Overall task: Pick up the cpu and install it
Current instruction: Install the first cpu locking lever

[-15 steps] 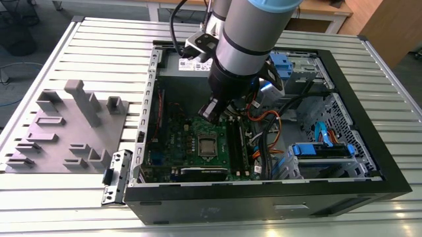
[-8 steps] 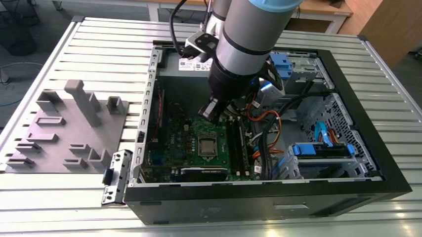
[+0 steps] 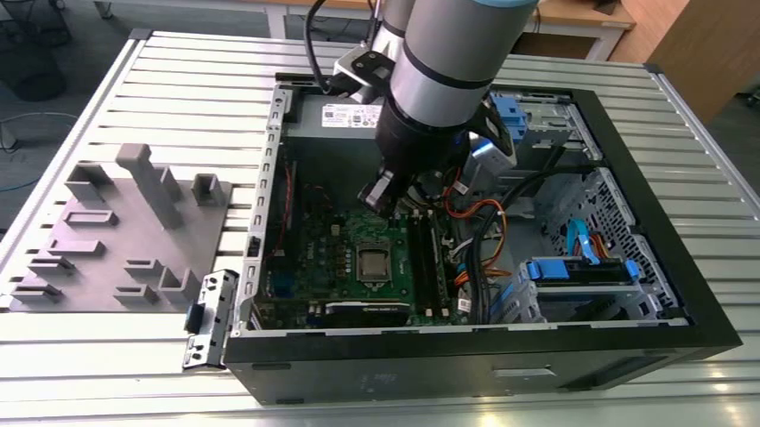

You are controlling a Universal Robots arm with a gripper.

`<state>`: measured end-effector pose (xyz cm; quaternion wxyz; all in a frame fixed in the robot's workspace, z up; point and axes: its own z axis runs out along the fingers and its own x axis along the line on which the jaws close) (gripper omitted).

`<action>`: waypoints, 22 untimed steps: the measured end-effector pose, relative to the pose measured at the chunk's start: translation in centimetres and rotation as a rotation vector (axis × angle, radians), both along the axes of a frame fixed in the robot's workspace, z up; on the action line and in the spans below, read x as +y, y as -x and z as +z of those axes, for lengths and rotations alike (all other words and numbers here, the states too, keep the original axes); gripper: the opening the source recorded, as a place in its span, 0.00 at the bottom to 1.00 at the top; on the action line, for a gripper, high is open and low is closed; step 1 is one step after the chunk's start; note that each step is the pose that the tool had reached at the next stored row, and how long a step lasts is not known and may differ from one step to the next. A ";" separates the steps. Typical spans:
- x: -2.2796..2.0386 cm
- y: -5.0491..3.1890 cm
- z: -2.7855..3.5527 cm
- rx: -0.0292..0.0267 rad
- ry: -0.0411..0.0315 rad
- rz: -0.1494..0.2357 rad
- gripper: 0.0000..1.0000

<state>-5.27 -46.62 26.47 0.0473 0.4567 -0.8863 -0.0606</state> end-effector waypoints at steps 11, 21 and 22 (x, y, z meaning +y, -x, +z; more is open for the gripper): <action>0.25 -0.31 0.01 -0.0004 -0.0312 0.001 0.11; 0.60 -1.41 -0.01 -0.0003 -0.0337 0.008 0.11; 0.68 -1.44 -0.02 -0.0003 -0.0337 0.008 0.11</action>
